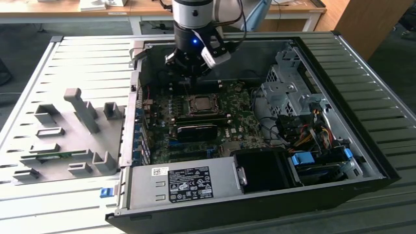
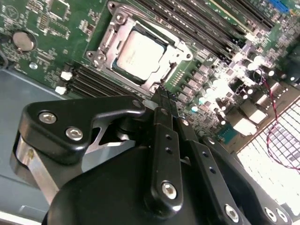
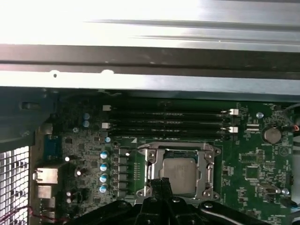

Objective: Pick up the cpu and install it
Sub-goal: 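Install the first cpu locking lever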

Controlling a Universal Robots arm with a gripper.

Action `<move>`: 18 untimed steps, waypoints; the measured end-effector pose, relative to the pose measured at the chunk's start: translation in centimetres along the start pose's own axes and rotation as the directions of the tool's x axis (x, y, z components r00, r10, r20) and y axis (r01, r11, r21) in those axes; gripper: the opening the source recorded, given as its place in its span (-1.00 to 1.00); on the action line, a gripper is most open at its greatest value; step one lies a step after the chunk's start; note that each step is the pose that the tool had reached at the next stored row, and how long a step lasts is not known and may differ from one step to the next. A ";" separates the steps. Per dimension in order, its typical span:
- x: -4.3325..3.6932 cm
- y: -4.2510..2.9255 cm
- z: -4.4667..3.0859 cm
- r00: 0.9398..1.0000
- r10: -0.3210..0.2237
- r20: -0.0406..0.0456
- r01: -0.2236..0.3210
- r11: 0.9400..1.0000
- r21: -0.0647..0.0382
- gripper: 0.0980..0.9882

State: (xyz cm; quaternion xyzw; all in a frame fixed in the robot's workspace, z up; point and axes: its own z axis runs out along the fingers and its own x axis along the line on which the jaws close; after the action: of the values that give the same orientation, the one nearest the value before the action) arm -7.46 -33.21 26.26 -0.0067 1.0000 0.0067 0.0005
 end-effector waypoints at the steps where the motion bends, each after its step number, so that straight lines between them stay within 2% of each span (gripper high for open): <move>1: 0.13 0.01 0.02 1.000 0.001 0.000 -0.001 1.000 0.000 -0.98; 11: 2.22 0.12 0.35 1.000 0.004 0.000 -0.004 1.000 0.000 -0.98; 18: 3.18 0.23 0.58 1.000 0.005 0.000 -0.005 1.000 0.000 -0.98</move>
State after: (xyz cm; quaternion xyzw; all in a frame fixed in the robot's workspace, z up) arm -10.64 -33.02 25.69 -0.0043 1.0000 0.0068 0.0005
